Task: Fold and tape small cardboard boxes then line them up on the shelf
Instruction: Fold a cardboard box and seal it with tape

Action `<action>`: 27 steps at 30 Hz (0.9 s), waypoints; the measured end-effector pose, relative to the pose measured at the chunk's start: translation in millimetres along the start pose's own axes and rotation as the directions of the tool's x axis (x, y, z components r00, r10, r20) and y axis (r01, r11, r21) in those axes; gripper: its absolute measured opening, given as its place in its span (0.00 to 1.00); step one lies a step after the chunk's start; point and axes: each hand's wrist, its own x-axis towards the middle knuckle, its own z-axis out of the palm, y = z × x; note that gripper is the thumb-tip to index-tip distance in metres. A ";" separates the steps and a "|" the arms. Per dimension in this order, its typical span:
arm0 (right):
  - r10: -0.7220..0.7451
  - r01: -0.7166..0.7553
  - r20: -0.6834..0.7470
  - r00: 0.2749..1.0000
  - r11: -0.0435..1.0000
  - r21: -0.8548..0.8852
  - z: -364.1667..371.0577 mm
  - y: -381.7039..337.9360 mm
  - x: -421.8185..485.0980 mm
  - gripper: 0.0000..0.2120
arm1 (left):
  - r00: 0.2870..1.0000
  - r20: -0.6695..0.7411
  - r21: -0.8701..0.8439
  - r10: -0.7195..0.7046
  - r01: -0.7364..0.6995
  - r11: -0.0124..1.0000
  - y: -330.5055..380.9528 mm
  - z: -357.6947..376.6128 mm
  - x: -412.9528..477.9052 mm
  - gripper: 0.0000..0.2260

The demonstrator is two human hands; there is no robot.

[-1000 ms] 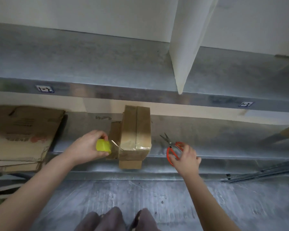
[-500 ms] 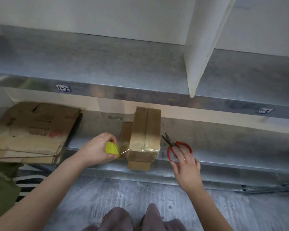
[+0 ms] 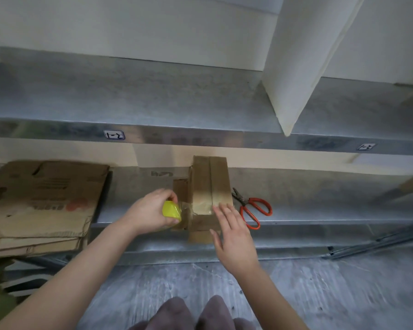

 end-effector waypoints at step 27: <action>-0.010 -0.001 -0.061 0.998 0.984 -0.176 -3.5 -27.6 3.6 0.23 | 0.996 -0.080 0.037 -0.026 0.029 0.999 -23.0 -32.6 -34.1 0.19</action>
